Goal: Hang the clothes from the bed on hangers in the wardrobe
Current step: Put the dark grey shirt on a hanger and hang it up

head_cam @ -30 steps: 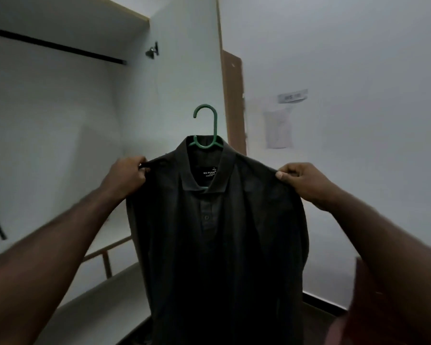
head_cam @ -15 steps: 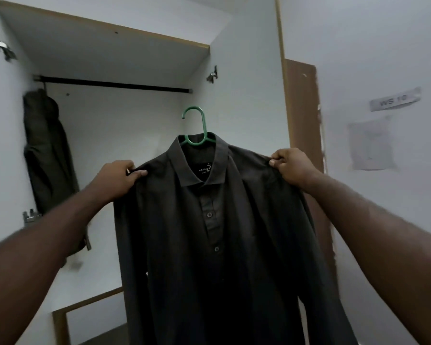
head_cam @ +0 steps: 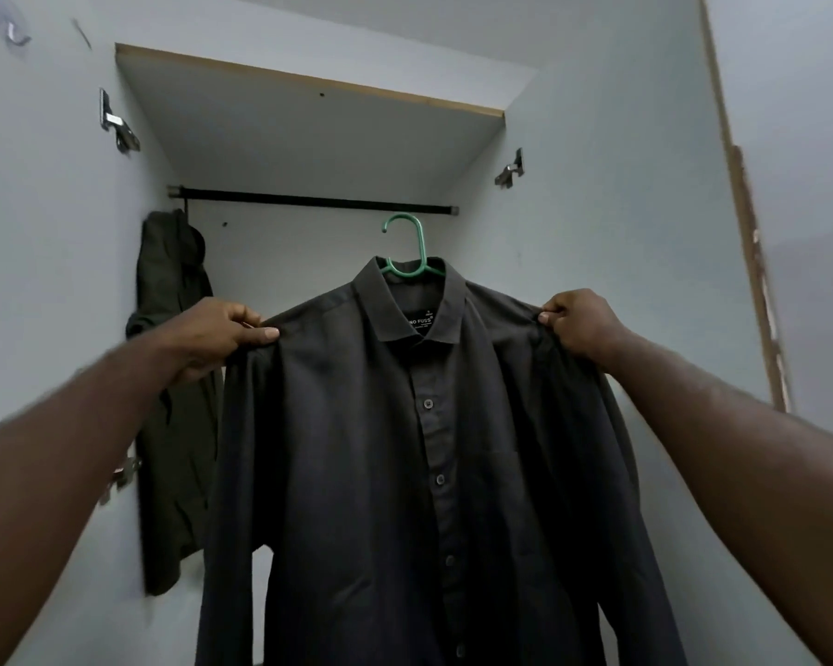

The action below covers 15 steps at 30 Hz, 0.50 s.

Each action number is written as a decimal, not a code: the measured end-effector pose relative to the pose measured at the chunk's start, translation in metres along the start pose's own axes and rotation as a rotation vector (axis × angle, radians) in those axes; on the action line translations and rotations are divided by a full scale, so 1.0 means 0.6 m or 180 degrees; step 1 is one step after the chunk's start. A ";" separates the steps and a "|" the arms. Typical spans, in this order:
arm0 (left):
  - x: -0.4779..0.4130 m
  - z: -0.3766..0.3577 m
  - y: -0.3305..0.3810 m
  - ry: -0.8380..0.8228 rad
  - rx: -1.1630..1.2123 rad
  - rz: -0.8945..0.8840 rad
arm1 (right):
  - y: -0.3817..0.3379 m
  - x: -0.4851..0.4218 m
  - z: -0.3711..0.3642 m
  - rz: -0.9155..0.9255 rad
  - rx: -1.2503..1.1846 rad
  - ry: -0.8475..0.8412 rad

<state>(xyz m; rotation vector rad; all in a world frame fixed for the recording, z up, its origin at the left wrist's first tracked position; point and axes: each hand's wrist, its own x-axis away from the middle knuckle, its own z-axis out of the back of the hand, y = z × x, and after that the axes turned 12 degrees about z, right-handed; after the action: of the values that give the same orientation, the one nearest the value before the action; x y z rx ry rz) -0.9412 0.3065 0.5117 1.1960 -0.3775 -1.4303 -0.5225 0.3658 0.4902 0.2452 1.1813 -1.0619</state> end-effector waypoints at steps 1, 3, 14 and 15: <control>-0.025 0.006 -0.002 0.0057 0.0027 0.0012 | -0.002 -0.018 -0.013 0.0025 0.0000 0.0021; -0.081 0.015 -0.006 0.0298 -0.0048 -0.0047 | -0.003 -0.061 -0.042 0.0077 -0.0006 0.0113; -0.290 -0.011 -0.008 0.1636 -0.0953 -0.0546 | 0.033 -0.266 -0.195 0.0149 -0.0341 0.0678; -0.305 -0.017 -0.005 0.1693 -0.0991 -0.0562 | 0.041 -0.283 -0.211 0.0126 -0.0415 0.0775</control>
<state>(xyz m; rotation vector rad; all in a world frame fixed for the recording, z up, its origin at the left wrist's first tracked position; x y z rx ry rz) -0.9711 0.4716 0.5853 1.3136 0.3140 -1.2014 -0.5810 0.5541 0.5711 0.3006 1.4529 -0.9343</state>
